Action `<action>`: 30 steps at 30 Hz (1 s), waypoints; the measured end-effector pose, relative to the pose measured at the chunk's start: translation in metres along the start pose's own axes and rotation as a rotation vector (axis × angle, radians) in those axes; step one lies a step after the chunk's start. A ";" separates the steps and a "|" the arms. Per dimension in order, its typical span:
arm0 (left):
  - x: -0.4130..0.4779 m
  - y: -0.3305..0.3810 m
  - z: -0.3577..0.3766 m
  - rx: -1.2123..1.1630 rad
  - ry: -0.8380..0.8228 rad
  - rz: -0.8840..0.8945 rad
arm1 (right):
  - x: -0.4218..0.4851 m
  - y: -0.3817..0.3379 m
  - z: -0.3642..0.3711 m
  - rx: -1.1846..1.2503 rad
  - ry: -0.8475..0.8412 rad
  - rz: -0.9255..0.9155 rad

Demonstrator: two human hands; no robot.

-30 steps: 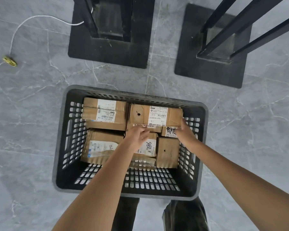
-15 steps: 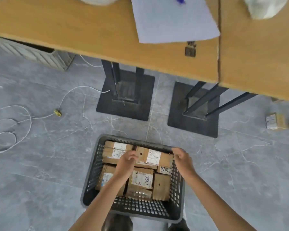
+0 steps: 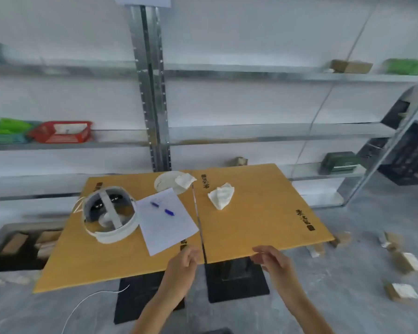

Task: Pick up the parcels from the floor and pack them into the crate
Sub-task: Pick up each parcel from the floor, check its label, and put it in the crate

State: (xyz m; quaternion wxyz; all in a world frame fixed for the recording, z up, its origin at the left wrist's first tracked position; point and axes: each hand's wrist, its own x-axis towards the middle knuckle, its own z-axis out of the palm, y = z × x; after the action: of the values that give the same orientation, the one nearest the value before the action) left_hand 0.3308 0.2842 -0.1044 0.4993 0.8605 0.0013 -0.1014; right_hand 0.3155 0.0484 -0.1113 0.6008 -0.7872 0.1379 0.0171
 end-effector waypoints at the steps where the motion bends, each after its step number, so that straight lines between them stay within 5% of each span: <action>1: 0.001 0.026 0.005 0.018 -0.008 0.048 | -0.008 -0.015 -0.021 0.033 0.043 -0.028; 14: 0.036 0.305 0.213 0.164 -0.181 0.618 | -0.034 -0.028 -0.344 0.091 0.593 -0.241; 22: 0.056 0.378 0.396 0.104 -0.214 0.602 | -0.038 0.043 -0.535 0.098 0.713 -0.140; 30: 0.092 0.408 0.467 0.151 -0.251 0.534 | -0.019 0.083 -0.638 0.131 0.768 -0.028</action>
State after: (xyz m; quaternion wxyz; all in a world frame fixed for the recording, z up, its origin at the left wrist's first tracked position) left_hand 0.3826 -0.3311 0.0049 0.4393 0.8458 -0.2941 -0.0718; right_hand 0.1886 -0.5743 -0.0085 0.5547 -0.6982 0.3425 -0.2959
